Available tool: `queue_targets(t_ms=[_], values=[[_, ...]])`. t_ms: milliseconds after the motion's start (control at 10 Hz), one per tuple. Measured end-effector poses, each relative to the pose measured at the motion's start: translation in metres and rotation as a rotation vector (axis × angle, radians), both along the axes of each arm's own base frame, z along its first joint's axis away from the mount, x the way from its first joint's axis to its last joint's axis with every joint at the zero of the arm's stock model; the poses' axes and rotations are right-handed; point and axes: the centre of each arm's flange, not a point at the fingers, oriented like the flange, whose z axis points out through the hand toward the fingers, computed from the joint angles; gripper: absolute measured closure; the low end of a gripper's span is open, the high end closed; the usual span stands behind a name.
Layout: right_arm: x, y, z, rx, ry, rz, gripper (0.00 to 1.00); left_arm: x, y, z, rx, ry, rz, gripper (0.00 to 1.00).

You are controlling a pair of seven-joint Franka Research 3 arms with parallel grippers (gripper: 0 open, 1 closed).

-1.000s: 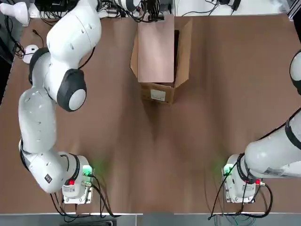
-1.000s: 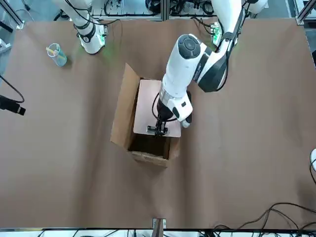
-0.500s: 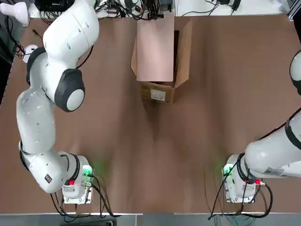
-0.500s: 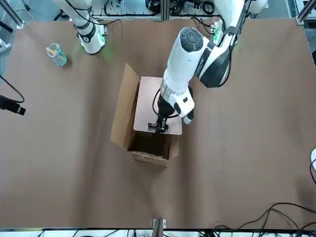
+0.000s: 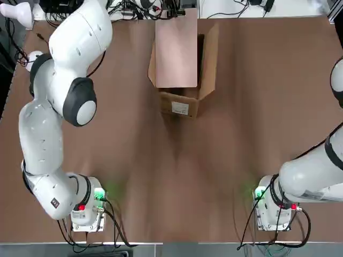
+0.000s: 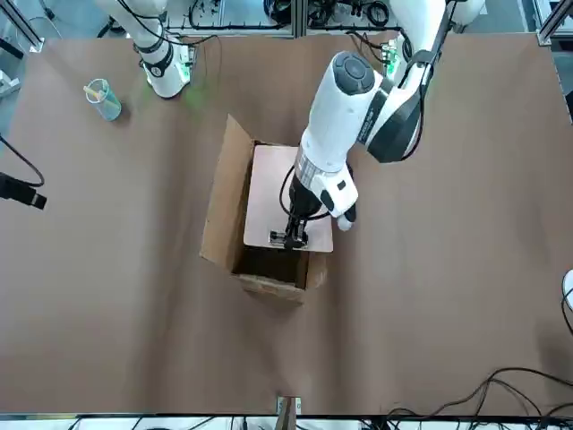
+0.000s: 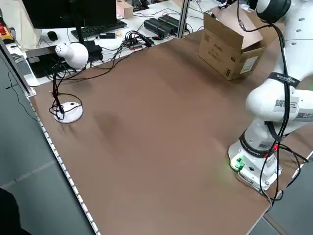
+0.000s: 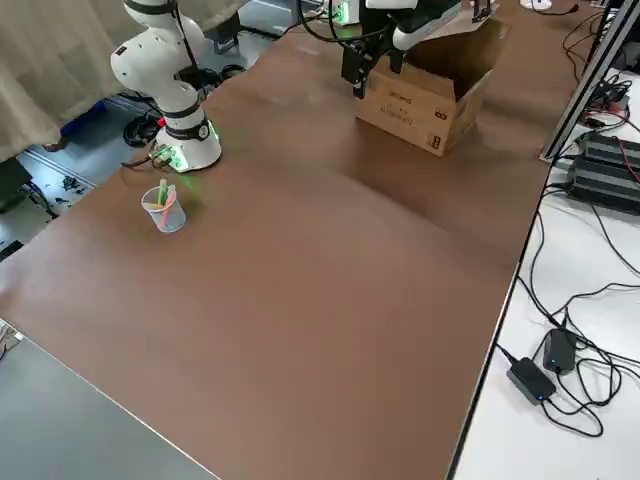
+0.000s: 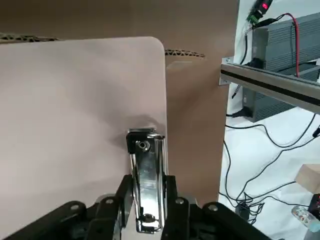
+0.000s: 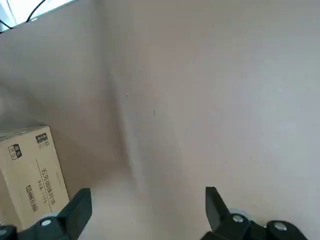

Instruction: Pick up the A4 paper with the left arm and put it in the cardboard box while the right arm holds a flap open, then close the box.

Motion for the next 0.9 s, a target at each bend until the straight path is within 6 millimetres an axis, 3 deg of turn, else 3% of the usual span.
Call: queue_targets(t_ms=[400, 900], values=[[0.0, -0.001, 0.0, 0.001, 0.0, -0.002, 0.0, 0.004, -0.007, -0.022, 0.003, -0.004, -0.001, 0.69], [0.0, -0.005, 0.0, 0.01, -0.002, -0.009, 0.0, 0.002, -0.016, -0.031, 0.002, -0.01, -0.013, 0.69]])
